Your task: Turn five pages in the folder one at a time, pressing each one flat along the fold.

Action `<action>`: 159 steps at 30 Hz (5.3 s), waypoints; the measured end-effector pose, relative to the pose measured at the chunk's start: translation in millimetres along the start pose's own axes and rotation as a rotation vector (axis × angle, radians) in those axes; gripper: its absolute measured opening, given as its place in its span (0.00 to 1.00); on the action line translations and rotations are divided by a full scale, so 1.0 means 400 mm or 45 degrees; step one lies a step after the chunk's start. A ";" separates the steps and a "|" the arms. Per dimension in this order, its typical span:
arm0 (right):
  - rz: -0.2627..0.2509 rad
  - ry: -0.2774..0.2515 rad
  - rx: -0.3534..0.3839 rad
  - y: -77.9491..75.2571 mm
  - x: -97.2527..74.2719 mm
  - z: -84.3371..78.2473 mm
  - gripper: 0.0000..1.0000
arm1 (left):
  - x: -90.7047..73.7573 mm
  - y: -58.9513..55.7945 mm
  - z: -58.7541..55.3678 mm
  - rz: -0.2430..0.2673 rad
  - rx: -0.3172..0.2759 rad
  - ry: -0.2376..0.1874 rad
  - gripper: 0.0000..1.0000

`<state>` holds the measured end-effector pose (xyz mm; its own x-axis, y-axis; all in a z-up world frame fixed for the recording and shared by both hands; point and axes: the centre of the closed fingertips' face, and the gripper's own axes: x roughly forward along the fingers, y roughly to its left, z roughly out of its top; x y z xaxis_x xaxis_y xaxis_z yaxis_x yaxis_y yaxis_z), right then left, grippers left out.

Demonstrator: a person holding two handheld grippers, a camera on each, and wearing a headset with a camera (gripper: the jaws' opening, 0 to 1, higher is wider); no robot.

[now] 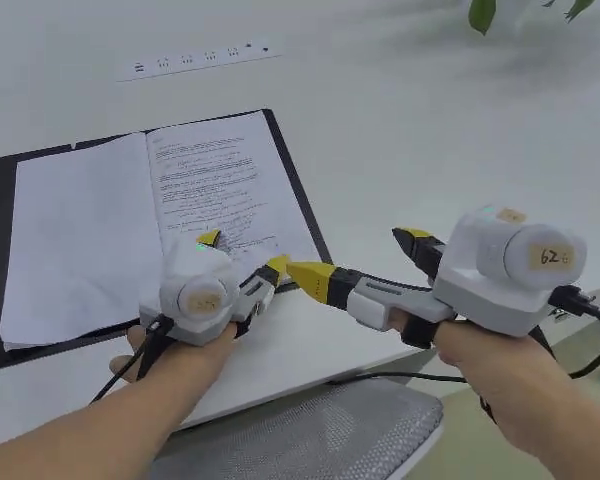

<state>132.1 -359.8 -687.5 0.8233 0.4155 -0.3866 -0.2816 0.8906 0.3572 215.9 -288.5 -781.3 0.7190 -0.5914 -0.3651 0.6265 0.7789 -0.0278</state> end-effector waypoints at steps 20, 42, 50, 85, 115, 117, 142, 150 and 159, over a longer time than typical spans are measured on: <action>0.039 0.045 0.013 0.011 0.036 -0.014 0.91 | -0.017 0.063 0.010 0.108 -0.141 -0.029 0.19; 0.241 0.249 0.524 0.116 0.116 -0.078 0.45 | -0.005 0.066 0.005 0.074 -0.235 -0.024 0.10; 0.281 0.297 0.647 0.125 0.160 -0.107 0.44 | -0.003 0.066 0.006 0.071 -0.236 -0.027 0.10; -0.041 0.196 0.816 0.043 0.210 -0.130 0.00 | -0.005 0.049 0.018 0.001 -0.330 0.028 0.17; 0.145 -0.003 0.285 0.351 0.225 0.037 0.00 | -0.422 0.329 0.180 0.114 -0.168 -0.166 0.40; 0.158 -0.005 0.235 0.378 0.236 0.040 0.00 | -0.448 0.353 0.180 0.140 -0.172 -0.174 0.41; 0.147 0.317 -0.235 0.566 0.434 -0.129 0.00 | -0.585 0.520 0.118 0.249 -0.237 -0.170 0.39; 0.152 0.457 -0.357 0.583 0.477 -0.217 0.00 | -0.585 0.546 0.084 0.255 -0.265 -0.152 0.38; 0.165 0.556 -0.427 0.599 0.503 -0.284 0.00 | -0.584 0.553 0.050 0.257 -0.293 -0.119 0.37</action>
<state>174.4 -41.7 -776.4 0.5111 0.5001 -0.6991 -0.5668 0.8075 0.1633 192.5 17.6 -683.6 0.8531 -0.4282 -0.2980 0.3915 0.9031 -0.1767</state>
